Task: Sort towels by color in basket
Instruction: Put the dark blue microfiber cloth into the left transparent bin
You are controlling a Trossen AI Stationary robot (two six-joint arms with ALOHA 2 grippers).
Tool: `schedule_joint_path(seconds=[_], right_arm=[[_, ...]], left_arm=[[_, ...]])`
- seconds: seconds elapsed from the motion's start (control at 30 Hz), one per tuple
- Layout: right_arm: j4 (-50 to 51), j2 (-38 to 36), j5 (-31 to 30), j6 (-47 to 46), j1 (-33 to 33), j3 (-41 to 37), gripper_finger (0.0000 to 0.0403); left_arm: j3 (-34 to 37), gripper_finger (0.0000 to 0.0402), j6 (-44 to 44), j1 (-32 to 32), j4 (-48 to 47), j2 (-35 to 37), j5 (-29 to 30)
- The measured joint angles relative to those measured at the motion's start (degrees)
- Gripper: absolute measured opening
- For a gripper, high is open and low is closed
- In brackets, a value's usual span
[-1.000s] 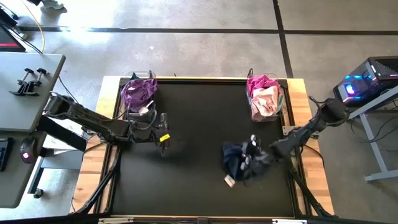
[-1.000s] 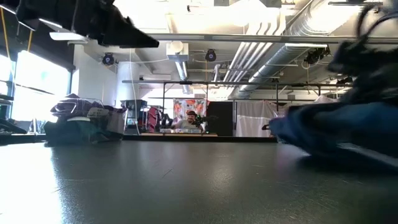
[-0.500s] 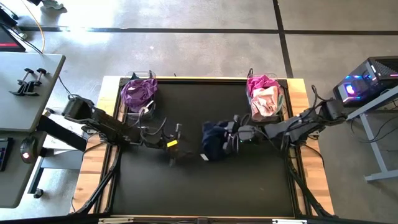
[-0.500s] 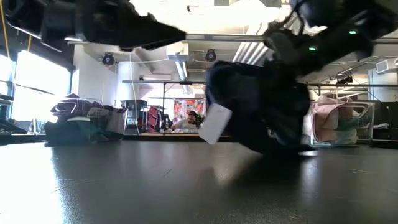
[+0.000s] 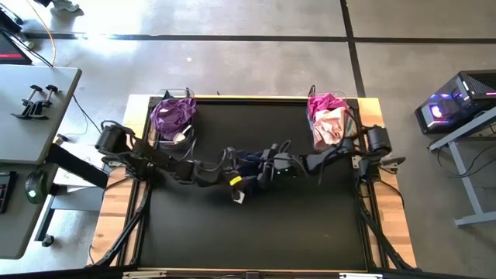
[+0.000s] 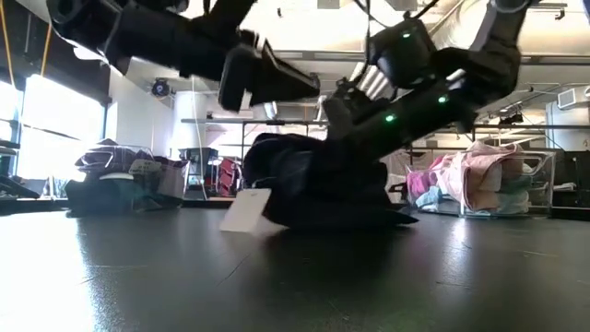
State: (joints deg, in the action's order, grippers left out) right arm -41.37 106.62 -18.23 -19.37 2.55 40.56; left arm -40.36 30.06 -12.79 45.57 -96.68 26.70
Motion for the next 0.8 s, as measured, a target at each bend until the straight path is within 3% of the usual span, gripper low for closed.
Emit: schedule_joint_path(seconds=[0.2, 0.3, 0.6, 0.8], right_arm=[[8.6, -1.55, 6.44, 2.42, 0.09, 4.16, 0.0132], [13.4, -5.33, 5.26, 2.53, 0.71, 5.15, 0.0152], [21.5, -18.14, -15.68, 9.34, 10.23, 4.58, 0.0155], [28.33, -23.26, -26.63, 9.35, 18.97, 4.56, 0.0155]], left_arm=[[0.15, 0.0239, -11.93, -0.01, -4.72, -1.5, 6.19], [0.17, 0.0239, -17.88, -0.12, -7.14, -0.83, 6.86], [0.06, 0.0205, -24.22, -0.4, -6.16, -0.77, 1.73], [0.09, 0.0181, -29.14, 1.69, -7.93, -1.07, -8.44]])
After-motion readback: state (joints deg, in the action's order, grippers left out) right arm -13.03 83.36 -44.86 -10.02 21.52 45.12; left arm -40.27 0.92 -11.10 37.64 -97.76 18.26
